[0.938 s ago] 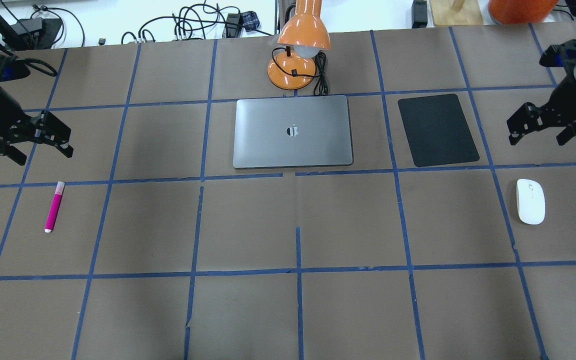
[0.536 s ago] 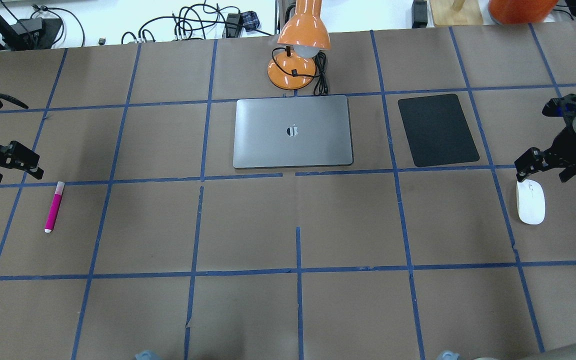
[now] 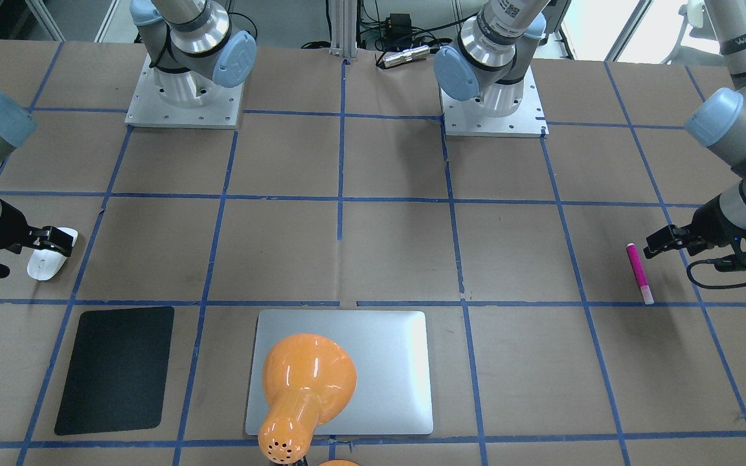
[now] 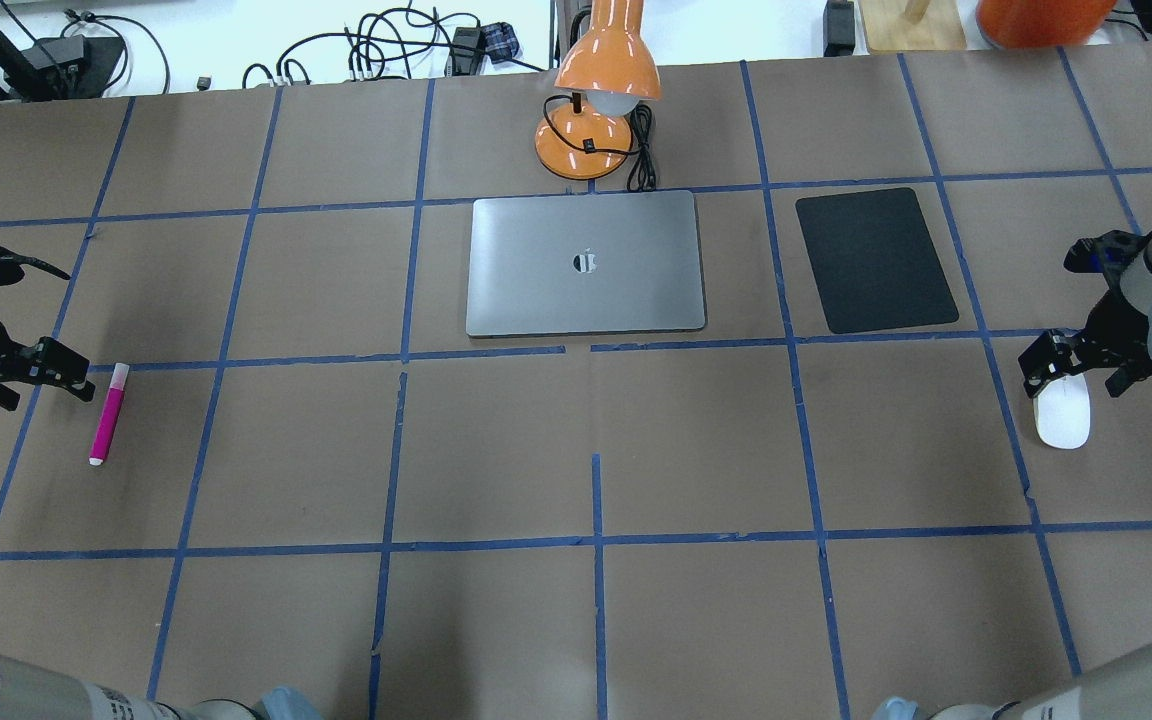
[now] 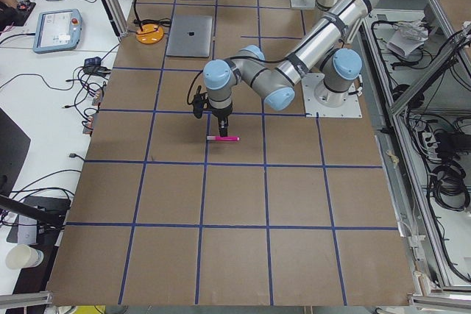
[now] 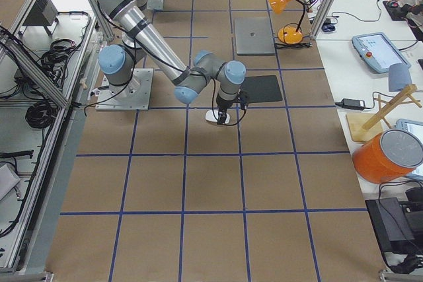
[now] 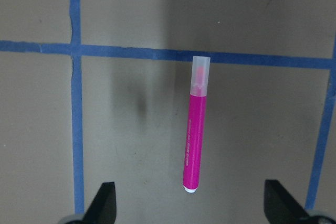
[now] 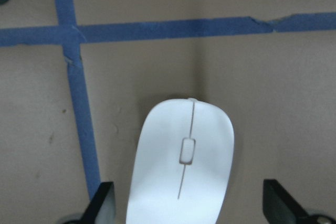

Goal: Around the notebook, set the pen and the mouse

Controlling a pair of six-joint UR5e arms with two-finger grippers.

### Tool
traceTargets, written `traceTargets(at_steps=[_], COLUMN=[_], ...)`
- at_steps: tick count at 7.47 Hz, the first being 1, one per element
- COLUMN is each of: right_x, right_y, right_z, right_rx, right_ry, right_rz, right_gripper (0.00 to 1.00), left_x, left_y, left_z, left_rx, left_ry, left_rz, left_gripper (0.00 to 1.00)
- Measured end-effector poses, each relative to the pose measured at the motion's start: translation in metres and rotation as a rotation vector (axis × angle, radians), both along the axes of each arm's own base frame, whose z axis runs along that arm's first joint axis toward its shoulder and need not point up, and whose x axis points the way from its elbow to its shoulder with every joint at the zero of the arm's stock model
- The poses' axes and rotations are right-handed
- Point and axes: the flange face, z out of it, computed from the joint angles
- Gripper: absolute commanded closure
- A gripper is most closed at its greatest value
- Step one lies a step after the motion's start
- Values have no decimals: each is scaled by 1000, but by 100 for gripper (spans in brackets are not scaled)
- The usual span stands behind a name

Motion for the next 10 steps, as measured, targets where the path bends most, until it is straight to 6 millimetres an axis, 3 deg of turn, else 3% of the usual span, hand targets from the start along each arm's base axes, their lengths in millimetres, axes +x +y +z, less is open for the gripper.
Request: traceTargets(at_steps=[1, 4, 5, 7, 8, 9, 10], right_x=[-2, -1, 0, 2, 1, 1, 1], right_y=[2, 0, -1, -1, -1, -1, -1], right_z=[-3, -5, -5, -10, -16, -21, -22], right_rx=[20, 9, 1, -2, 8, 17, 22], right_ry=[15, 1, -8, -26, -32, -34, -35], right_rz=[0, -22, -28, -37, -37, -35, -35], right_gripper=[1, 3, 2, 4, 20, 56, 65], left_x=[-2, -43, -46, -29, -19, -14, -12], left_y=[-6, -31, -33, -32, -31, -30, -29], left_z=[-10, -30, -33, -37, -44, -50, -53], left_rx=[3, 9, 11, 4, -1, 0, 2], left_ry=[1, -7, -5, -8, -10, -7, -4], left_rz=[5, -42, -74, -115, -120, -124, -122], left_gripper=[0, 6, 6, 7, 17, 27, 36])
